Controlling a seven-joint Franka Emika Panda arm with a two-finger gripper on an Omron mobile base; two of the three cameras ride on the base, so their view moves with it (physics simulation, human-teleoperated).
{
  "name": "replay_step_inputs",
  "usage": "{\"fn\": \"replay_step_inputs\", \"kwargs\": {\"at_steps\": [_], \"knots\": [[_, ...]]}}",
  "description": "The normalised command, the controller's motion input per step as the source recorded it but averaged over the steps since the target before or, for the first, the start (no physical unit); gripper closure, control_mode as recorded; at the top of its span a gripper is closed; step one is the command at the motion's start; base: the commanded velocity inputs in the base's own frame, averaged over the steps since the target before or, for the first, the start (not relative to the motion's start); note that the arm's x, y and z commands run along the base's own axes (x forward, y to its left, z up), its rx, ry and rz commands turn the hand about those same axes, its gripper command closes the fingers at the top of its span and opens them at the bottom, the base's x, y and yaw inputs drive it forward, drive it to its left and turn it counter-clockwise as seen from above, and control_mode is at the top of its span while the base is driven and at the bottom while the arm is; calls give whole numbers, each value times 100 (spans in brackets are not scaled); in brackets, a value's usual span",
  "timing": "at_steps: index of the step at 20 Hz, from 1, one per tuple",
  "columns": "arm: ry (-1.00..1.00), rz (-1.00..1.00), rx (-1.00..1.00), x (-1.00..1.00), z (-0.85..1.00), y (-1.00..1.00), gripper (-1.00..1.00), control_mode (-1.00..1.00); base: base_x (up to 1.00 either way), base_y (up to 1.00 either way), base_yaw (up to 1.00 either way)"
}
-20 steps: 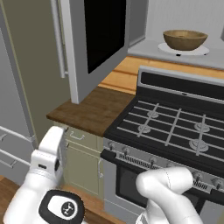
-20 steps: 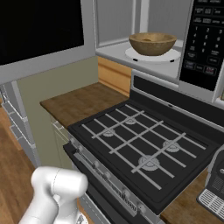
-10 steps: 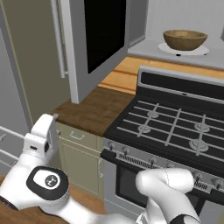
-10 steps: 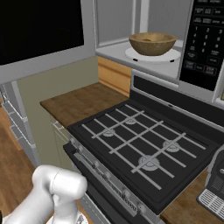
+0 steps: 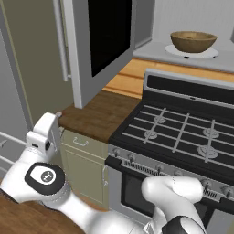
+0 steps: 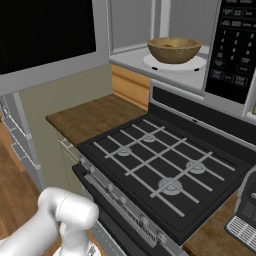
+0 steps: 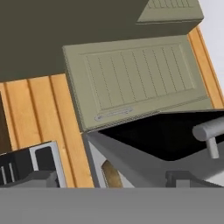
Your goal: Pick the avocado from the sink and place it in the bowl. Then pick the bowl and place it in the microwave. Then close the microwave door and press the start button.
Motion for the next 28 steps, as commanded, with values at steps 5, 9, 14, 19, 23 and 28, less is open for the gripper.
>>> {"fn": "replay_step_inputs", "kwargs": {"at_steps": [5, 9, 14, 19, 23, 28], "knots": [[-2, -7, 0, 41, 1, -4, -100, -100, 0, 0, 0], [0, -12, 0, 26, 15, -13, -100, -100, 0, 0, 0], [-1, -17, 0, 31, 15, 1, -100, -100, 0, 0, 0], [0, -16, -2, 67, 0, 14, -100, -100, 0, 0, 0], [-5, -11, 0, 25, 9, 0, -100, -100, 0, 0, 0], [-22, -2, 6, 0, 43, -19, -100, -100, 0, 0, 0]]}}
